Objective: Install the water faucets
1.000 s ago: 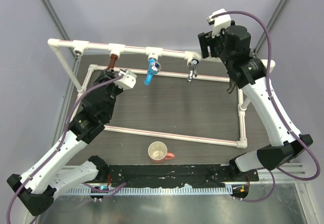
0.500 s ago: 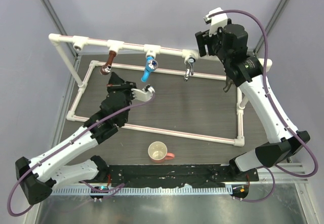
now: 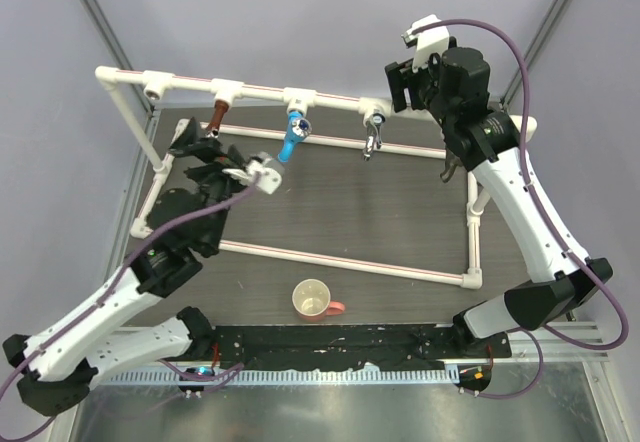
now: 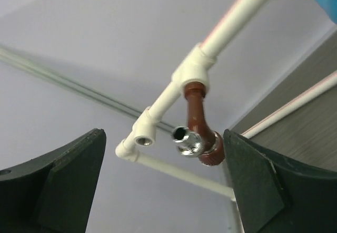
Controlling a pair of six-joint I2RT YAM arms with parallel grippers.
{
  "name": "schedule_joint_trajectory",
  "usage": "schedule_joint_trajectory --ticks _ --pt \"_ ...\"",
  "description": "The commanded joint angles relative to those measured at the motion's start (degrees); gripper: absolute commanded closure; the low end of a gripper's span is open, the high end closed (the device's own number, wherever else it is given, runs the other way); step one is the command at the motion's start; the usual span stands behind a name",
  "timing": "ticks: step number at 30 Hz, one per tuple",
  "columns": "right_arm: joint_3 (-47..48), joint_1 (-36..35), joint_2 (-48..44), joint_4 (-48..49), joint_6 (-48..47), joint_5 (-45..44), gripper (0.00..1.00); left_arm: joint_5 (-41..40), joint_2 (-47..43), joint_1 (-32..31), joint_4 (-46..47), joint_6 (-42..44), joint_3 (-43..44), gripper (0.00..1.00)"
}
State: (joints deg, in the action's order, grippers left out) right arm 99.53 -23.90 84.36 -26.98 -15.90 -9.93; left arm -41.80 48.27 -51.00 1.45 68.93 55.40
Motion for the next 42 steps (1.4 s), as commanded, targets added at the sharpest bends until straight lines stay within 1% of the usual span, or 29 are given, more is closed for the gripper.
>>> schedule_joint_trajectory --ticks 1,2,3,4,5,11,15,20,21,23,24,25,27,28,30,31,33,34,36,37,38,41,42 --pt "-3.0 -2.2 3.4 -15.9 0.2 4.7 0.17 5.1 -5.8 -0.2 -0.9 -25.9 7.7 0.02" --pt "-2.9 -2.2 3.3 -15.9 0.3 4.5 0.18 5.3 -6.2 -0.2 -1.3 -29.3 9.5 0.01" --pt "-2.8 -2.3 2.9 -15.8 0.6 4.4 0.17 5.3 -6.3 -0.3 -3.5 -32.1 10.7 0.0" --pt "-2.5 -2.2 2.3 -15.6 1.2 4.3 0.18 5.2 -6.3 -0.2 -4.8 -37.1 11.9 0.0" --pt "-2.4 -2.2 2.0 -15.5 1.7 4.0 0.17 4.7 -5.9 -0.2 -5.8 -39.5 14.1 0.0" --pt "-3.1 -2.2 -3.3 -11.7 5.8 1.8 0.17 -2.8 -3.0 -0.2 -11.6 -53.8 21.8 0.0" --pt "-5.2 -2.2 -8.5 -6.8 9.4 -3.8 0.15 -6.2 -2.7 0.1 -12.4 -58.5 23.7 0.0" --pt "-9.1 -2.1 -16.8 -1.3 13.6 -9.8 0.13 -5.0 -2.3 1.0 -15.0 -63.6 22.2 0.0" --pt "-10.7 -2.3 -20.3 0.2 14.5 -10.7 0.13 -4.4 -2.4 1.1 -15.3 -65.6 21.7 0.0" --pt "-12.2 -2.2 -23.8 1.5 15.3 -13.2 0.12 -4.3 -3.3 1.3 -15.7 -67.7 19.8 0.0" --pt "-14.3 -2.2 -27.9 3.0 15.6 -14.1 0.12 -4.3 -4.1 1.3 -15.7 -68.6 19.2 0.0" --pt "-15.2 -2.2 -29.8 3.6 15.7 -16.1 0.12 -4.3 -5.9 1.3 -15.6 -71.5 17.8 0.0" --pt "-18.6 -2.3 -34.2 5.2 15.7 -18.0 0.11 -5.0 -8.4 1.3 -15.2 -73.7 16.4 0.0" --pt "-19.7 -2.2 -38.3 5.4 17.3 -18.9 0.11 -5.6 -11.4 1.3 -15.1 -76.2 14.9 0.0" --pt "-23.0 -2.2 -42.3 6.1 17.6 -20.8 0.11 -6.1 -14.5 1.3 -14.0 -77.9 13.1 0.0" --pt "-24.0 -2.1 -46.4 6.2 17.6 -21.2 0.11 -6.1 -18.0 1.2 -13.7 -78.9 11.1 0.0" --pt "-27.5 -2.2 -50.4 6.6 17.6 -22.5 0.11 -6.1 -21.4 1.2 -13.0 -79.7 9.0 0.0" --pt "-28.7 -2.2 -54.1 6.6 17.4 -22.9 0.11 -6.3 -22.9 1.2 -13.0 -80.1 7.2 0.0" --pt "-32.1 -2.3 -58.0 6.7 17.1 -24.2 0.11 -6.3 -27.8 1.2 -13.4 -80.9 4.6 0.0" --pt "-33.2 -2.3 -61.8 6.7 17.0 -24.6 0.11 -6.2 -29.2 1.2 -13.8 -80.9 3.8 0.0" --pt "-34.4 -2.3 -63.5 6.7 16.6 -24.7 0.11 -6.4 -32.6 1.2 -13.5 -80.8 2.8 0.0" --pt "-37.9 -2.3 -69.4 6.7 16.2 -25.7 0.11 -6.1 -37.7 1.2 -12.5 -81.0 -0.8 0.0" --pt "-39.3 -2.3 -70.9 6.7 14.9 -25.8 0.11 -6.1 -40.9 1.3 -12.0 -81.0 -2.5 0.0"
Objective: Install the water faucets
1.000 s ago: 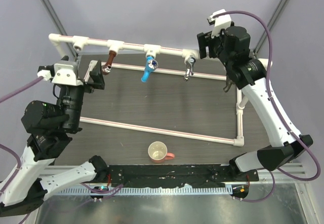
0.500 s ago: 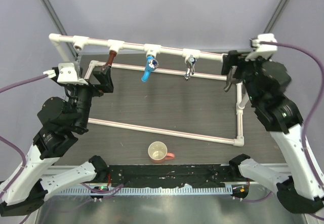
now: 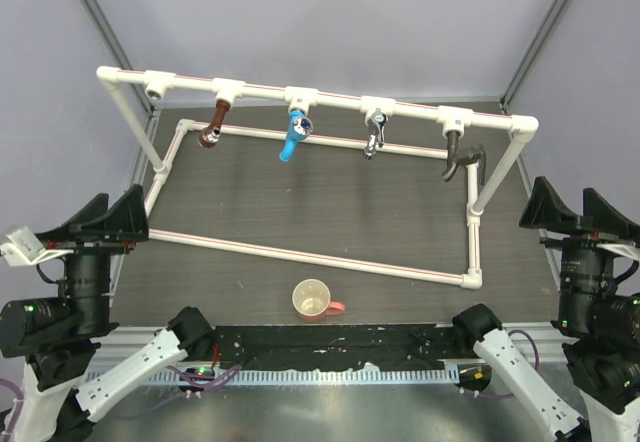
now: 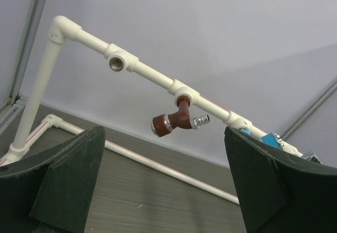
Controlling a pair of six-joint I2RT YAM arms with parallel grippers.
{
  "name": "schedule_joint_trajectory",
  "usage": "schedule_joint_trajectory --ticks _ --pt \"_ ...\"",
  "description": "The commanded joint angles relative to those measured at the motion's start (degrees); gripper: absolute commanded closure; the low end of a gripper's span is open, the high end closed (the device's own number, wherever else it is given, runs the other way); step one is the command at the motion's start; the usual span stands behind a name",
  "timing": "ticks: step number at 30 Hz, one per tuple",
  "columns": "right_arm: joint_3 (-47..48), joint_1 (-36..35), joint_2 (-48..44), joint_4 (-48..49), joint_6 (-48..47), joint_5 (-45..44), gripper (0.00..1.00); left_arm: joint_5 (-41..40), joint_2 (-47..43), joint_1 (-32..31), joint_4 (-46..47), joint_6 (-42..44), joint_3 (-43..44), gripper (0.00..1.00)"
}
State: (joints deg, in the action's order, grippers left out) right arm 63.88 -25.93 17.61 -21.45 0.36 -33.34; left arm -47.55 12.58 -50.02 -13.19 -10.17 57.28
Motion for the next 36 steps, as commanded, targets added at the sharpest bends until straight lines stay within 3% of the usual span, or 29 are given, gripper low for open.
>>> schedule_joint_trajectory --ticks 1,9,25,36 --pt "-4.3 -0.2 -5.3 1.1 -1.8 -2.6 0.11 -0.4 -6.7 0.3 4.0 -1.7 -5.2 0.0" --pt "-11.0 -0.3 -13.6 3.5 -5.5 -5.2 0.11 1.2 -14.6 0.3 7.7 3.8 -10.6 0.0" --pt "-25.0 -4.5 -17.4 11.5 -8.7 -16.8 0.11 -0.1 -12.8 0.6 9.1 12.0 -14.8 0.0" --pt "-27.8 -7.9 -17.4 12.9 -10.2 -22.9 0.11 4.3 -8.2 8.4 10.5 11.0 -16.7 0.0"
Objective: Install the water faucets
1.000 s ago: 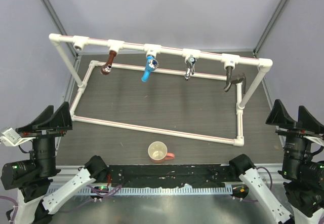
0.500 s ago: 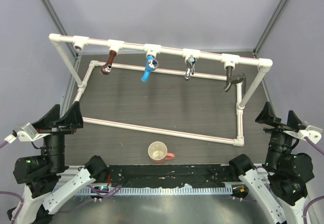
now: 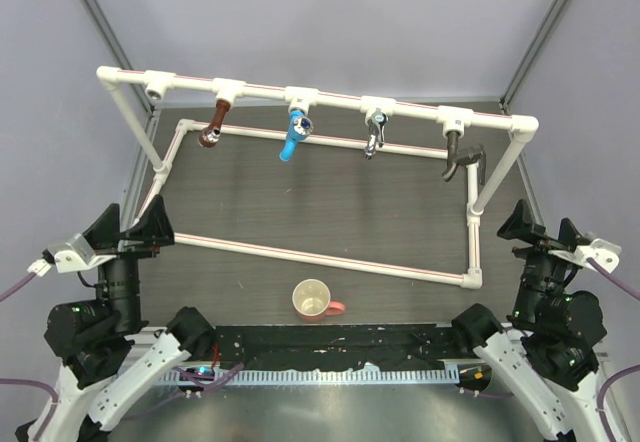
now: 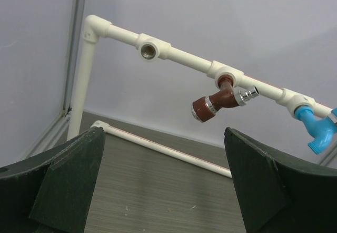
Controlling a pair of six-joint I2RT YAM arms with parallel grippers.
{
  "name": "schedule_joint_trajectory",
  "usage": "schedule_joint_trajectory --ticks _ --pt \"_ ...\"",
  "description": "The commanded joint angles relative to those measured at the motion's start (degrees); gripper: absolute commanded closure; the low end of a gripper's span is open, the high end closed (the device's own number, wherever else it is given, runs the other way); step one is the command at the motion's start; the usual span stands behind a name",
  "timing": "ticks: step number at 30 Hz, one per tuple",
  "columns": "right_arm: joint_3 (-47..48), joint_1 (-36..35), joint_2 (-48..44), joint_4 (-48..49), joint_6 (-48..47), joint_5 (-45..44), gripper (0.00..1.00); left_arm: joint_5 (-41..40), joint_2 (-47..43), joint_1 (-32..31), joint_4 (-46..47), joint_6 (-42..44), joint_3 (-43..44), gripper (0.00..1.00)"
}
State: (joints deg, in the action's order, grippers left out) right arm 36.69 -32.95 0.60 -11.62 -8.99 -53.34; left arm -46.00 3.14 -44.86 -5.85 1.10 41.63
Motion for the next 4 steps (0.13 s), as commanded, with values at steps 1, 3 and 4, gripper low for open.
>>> schedule_joint_trajectory --ticks 1,3,4 --pt "-0.7 -1.2 -0.4 3.4 -0.9 -3.3 0.11 3.4 1.3 4.1 3.2 -0.7 -1.2 0.0" --pt "-1.0 -1.7 -0.4 3.6 -1.3 -3.7 0.11 5.6 1.3 7.1 3.3 -0.8 -1.6 0.0" --pt "-1.2 -1.9 -0.4 3.8 -1.5 -4.0 0.11 6.6 1.4 8.0 3.2 -2.6 -1.9 0.0"
